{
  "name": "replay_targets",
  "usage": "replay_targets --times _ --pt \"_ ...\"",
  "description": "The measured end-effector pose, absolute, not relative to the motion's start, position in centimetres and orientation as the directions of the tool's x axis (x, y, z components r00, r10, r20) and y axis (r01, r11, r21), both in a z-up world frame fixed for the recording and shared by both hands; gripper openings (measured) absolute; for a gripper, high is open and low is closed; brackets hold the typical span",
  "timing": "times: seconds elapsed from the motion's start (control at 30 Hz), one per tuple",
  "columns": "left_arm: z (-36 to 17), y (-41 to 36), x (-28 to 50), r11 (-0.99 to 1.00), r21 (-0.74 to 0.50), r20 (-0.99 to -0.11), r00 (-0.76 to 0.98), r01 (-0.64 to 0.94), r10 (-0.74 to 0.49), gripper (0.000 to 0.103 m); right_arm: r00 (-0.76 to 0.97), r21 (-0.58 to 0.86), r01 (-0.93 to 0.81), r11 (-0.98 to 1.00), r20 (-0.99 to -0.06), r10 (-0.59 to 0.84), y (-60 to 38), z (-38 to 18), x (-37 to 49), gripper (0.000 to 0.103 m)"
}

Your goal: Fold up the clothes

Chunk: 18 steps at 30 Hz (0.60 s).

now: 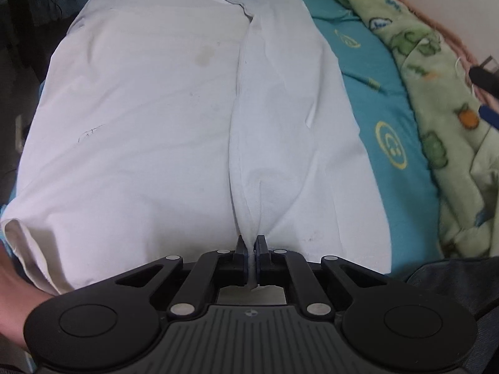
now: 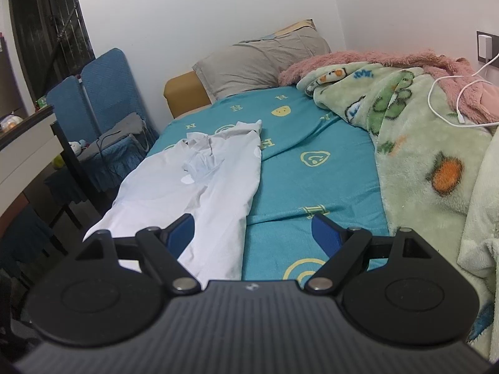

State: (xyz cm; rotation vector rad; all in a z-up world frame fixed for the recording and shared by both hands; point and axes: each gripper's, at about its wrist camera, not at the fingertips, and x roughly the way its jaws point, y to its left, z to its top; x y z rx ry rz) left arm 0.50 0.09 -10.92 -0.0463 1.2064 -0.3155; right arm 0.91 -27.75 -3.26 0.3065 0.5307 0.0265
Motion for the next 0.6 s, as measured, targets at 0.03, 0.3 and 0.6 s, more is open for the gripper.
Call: replay_targets --times 0.03,0.3,0.6 --pt "-10.7 -0.1 0.3 0.956 -0.194 -0.909 0.325 0.221 -0.260 0.005 0.864 0.294 0.054 0.954 -0.493 0.104 -27.8 -3.2 0.9 0.084" --pt "-7.7 -0.2 -1.4 0.954 -0.164 -0.860 0.438 0.250 -0.262 0.049 0.884 0.311 0.039 0.950 -0.453 0.112 -28.0 -2.7 -0.1 0.084" --pt "-1.9 -0.6 1.5 0.987 -0.041 -0.716 0.684 0.155 -0.137 0.087 0.925 0.349 0.028 0.937 -0.364 0.108 -28.8 -1.8 -1.5 0.084"
